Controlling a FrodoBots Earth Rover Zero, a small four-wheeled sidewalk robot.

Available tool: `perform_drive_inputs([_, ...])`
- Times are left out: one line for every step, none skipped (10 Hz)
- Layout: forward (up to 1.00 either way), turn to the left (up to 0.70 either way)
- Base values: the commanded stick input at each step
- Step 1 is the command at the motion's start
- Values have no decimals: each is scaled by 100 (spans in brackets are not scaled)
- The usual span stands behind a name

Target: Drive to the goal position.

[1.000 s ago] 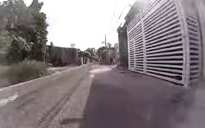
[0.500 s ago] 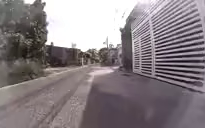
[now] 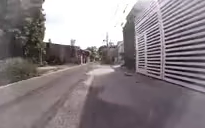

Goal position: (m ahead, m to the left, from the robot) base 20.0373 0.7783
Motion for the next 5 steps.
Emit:
perform_drive_inputs([85, 0])
perform_drive_inputs([85, 0])
perform_drive_inputs([85, 0])
perform_drive_inputs([85, 0])
perform_drive_inputs([85, 0])
